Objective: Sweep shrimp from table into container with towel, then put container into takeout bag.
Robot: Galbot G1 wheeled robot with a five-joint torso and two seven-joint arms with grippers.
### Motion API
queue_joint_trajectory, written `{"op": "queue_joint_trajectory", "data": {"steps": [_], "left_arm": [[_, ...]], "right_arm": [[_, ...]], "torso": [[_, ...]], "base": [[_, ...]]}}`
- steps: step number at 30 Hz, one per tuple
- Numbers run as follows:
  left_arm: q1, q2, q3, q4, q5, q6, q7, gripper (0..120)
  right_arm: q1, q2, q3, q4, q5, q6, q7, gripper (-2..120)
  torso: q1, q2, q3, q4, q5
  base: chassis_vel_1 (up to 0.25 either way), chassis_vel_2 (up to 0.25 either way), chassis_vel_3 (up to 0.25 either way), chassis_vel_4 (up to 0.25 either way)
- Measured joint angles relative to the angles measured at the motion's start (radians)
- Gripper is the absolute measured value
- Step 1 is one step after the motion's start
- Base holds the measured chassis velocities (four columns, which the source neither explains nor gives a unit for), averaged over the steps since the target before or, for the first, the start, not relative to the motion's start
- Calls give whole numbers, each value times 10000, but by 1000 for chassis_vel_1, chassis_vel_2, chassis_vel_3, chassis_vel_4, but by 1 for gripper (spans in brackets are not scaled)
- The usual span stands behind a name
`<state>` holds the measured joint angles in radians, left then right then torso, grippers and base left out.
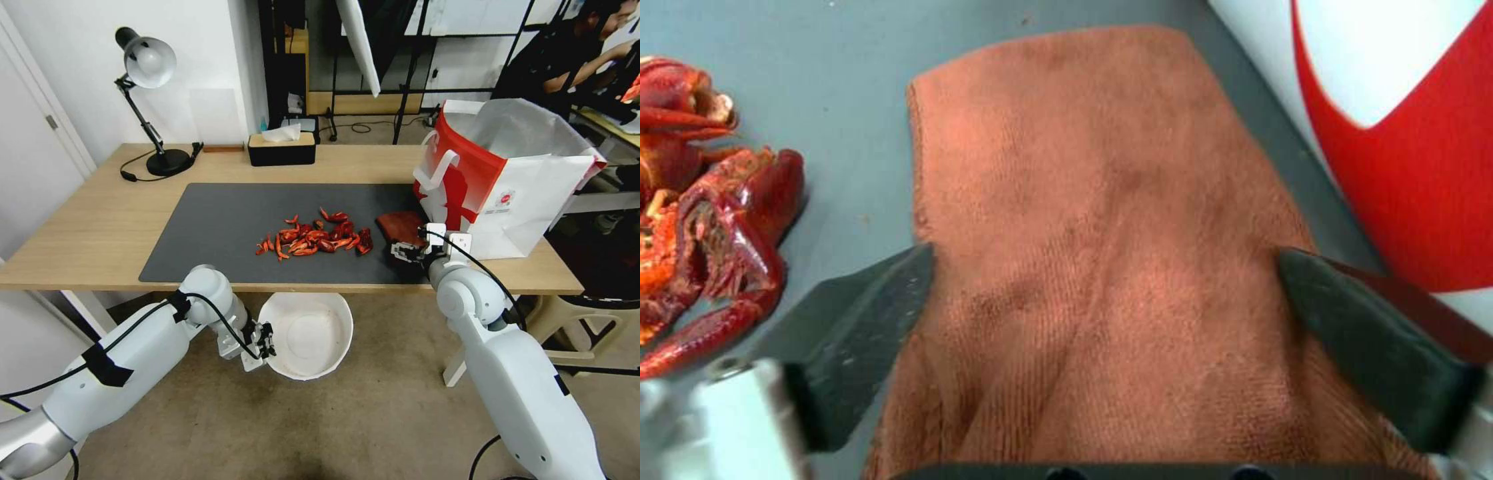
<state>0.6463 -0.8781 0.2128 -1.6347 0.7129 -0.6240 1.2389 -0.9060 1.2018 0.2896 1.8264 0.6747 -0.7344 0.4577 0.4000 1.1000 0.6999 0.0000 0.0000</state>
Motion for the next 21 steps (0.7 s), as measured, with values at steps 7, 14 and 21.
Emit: {"op": "queue_joint_trajectory", "data": {"steps": [7,14,21], "left_arm": [[18,15,5,0,-107,6,-3,0],[12,0,32,14,-121,6,-89,0],[14,-13,43,43,-122,-11,-221,0]], "right_arm": [[10,94,-14,-72,135,13,98,69],[-42,108,54,-70,297,43,222,45],[-139,107,108,-35,360,49,248,21]], "torso": [[0,1,-1,-1,-2],[0,1,-1,0,-1],[0,1,-1,1,0]], "base": [[0,0,0,0],[0,0,0,0],[0,0,0,0]]}}
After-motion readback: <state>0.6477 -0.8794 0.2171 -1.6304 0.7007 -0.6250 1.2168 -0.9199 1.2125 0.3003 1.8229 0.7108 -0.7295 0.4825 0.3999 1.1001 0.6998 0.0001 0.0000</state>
